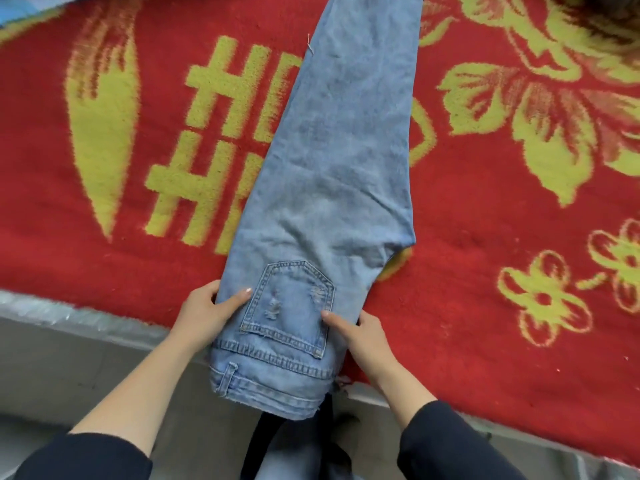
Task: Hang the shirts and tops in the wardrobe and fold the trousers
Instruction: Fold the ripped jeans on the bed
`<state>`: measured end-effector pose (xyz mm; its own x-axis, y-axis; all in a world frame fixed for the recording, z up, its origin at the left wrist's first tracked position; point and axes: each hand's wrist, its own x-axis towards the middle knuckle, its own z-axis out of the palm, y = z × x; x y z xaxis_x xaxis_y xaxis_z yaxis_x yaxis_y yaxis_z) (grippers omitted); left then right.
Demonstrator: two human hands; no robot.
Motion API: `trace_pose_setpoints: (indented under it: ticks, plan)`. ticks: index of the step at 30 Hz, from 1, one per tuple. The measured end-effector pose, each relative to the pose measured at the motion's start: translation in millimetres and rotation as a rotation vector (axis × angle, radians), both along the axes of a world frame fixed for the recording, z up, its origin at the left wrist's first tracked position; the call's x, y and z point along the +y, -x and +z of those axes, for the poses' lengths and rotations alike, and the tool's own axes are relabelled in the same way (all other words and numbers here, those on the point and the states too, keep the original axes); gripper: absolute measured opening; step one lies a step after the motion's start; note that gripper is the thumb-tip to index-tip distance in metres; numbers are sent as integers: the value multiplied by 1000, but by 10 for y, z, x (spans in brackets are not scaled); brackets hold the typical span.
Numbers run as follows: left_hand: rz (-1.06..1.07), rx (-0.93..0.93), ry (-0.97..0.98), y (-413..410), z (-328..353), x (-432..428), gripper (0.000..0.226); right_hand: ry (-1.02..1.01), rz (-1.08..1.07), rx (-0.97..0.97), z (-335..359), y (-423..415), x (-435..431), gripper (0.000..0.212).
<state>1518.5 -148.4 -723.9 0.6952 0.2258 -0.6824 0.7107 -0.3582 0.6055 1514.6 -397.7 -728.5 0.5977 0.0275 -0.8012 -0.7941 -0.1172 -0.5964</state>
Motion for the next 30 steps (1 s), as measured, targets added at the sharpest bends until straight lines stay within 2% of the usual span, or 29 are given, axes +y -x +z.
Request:
trace_pose_setpoints:
  ticks: [4,6,8,10,13,15,18,21,23,27,28,30]
  plan:
    - [-57,78,54,398,131,-48,11,-106,78,90,93,97,-115,37]
    - [-50,64,89,525,203,-125,13,-90,135,65,139,203,-180,37]
    - [-35,69,116,655,248,-228,22,-50,115,17,213,360,-268,31]
    - [-32,92,124,802,278,-347,34,57,73,-39,271,545,-387,34]
    - [-48,149,103,1133,316,-573,59,234,100,-149,338,921,-625,62]
    - [-115,205,130,1393,396,-740,76,276,176,-233,441,1226,-784,78]
    - [-276,286,219,1813,568,-977,78,220,322,-250,562,1657,-1027,60]
    - [-346,469,353,2152,750,-1128,60,144,404,-13,635,1979,-1268,35]
    - [-366,534,383,2259,768,-1122,60,90,379,133,718,2052,-1370,26]
    - [-227,404,396,1957,888,-1003,67,-12,187,194,912,1778,-1379,11]
    - [-152,360,433,1805,927,-997,59,-15,142,175,966,1650,-1363,13]
    - [-2,241,500,1479,1067,-995,31,-62,78,89,1032,1362,-1310,18]
